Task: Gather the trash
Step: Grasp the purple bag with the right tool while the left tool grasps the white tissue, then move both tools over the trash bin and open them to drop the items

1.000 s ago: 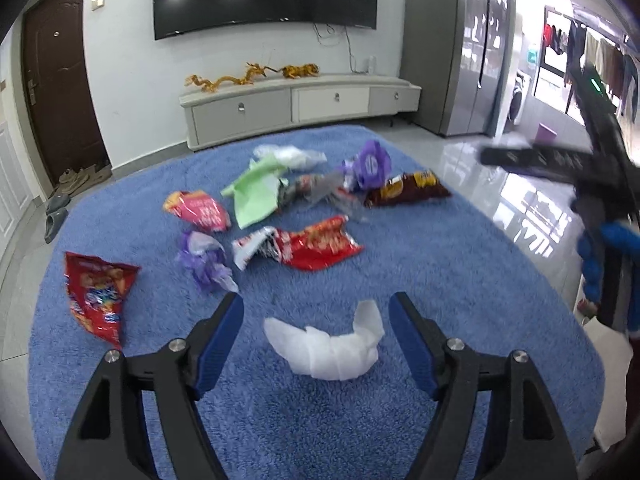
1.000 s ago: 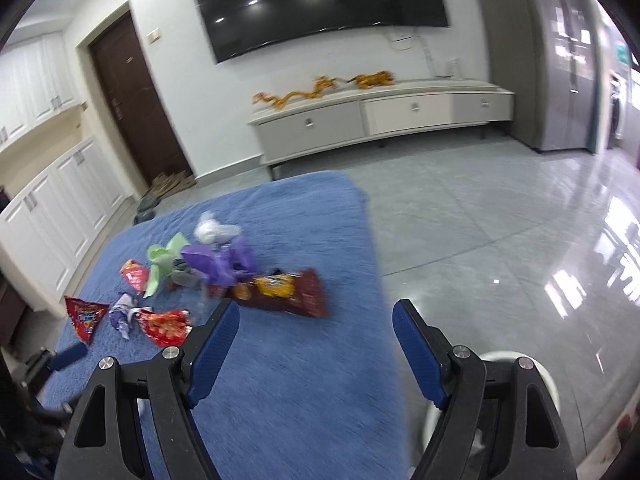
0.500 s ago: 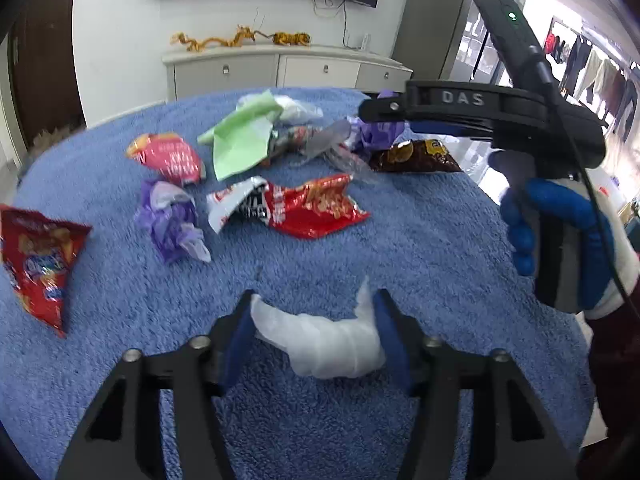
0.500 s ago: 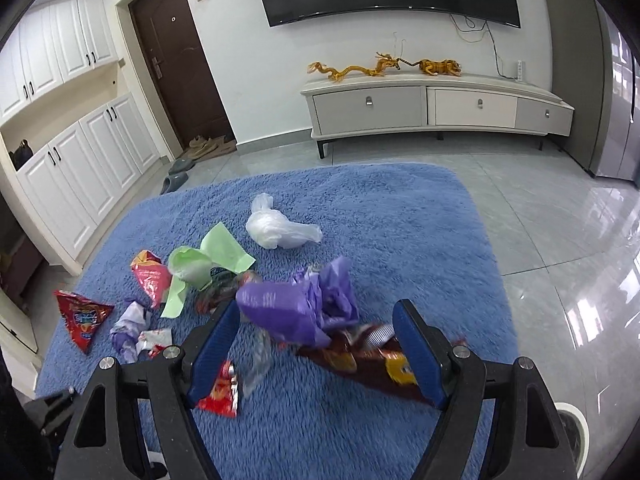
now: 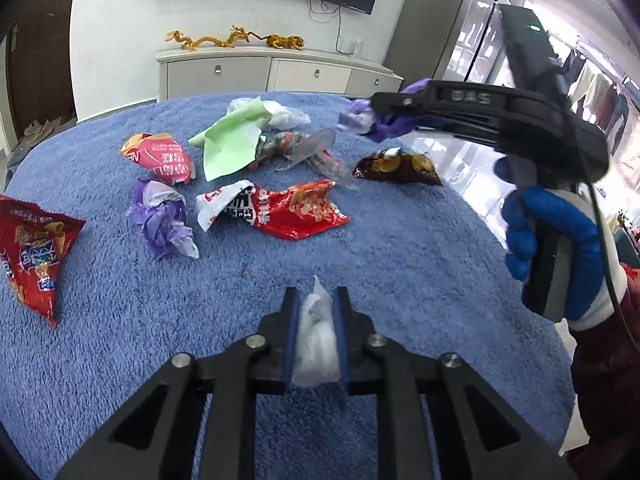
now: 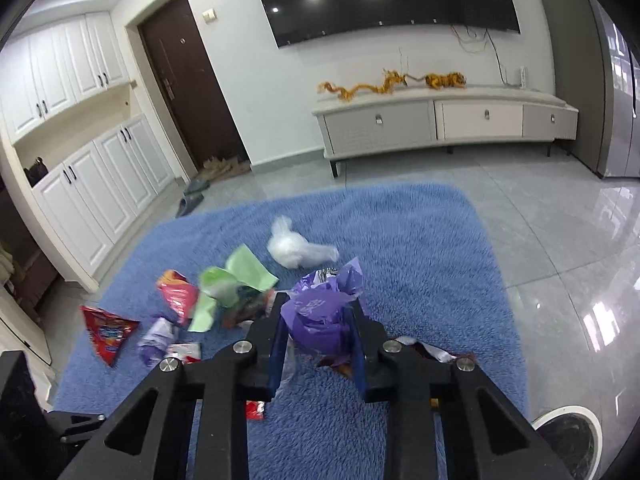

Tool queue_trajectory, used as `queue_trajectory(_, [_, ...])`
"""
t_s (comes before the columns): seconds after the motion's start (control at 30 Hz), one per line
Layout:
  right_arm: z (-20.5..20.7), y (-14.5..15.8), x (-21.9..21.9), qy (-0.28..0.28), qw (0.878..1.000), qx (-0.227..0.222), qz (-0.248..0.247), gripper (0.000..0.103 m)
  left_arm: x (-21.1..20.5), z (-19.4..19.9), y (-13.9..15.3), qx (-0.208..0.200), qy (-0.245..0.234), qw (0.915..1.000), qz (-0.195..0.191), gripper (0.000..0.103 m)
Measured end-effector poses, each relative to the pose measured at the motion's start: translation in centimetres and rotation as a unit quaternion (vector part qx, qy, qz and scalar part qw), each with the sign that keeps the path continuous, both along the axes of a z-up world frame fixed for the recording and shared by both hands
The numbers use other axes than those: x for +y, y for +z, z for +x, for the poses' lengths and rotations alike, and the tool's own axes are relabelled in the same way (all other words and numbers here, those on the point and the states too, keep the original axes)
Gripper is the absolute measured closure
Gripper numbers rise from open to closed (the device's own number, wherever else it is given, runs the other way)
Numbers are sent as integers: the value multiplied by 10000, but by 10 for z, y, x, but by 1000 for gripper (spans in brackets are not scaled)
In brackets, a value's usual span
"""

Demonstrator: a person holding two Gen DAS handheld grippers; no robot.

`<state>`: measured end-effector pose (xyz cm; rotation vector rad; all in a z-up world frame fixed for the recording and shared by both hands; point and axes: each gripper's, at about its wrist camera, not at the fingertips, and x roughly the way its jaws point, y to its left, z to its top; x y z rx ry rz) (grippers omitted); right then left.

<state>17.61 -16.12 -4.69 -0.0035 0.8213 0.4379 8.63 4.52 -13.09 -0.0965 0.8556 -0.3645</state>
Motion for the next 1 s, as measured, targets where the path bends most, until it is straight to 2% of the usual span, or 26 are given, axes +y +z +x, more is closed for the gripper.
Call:
queue_trajectory(0.37, [-52, 37, -36, -186, 9990, -289, 270, 78, -4, -32, 37, -374, 159, 9990, 166, 95])
queue_trajectory(0.6, [-85, 56, -91, -730, 9950, -510, 444, 78, -20, -32, 55, -390, -31, 9992, 51, 100])
queue_trajectory(0.8, [-107, 58, -151, -1395, 9878, -553, 419, 78, -57, -12, 69, -422, -429, 9981, -136, 100])
queue_trajectory(1.0, [-125, 44, -214, -2106, 9760, -389, 400, 78, -118, 15, 79, -482, -995, 9936, -211, 100])
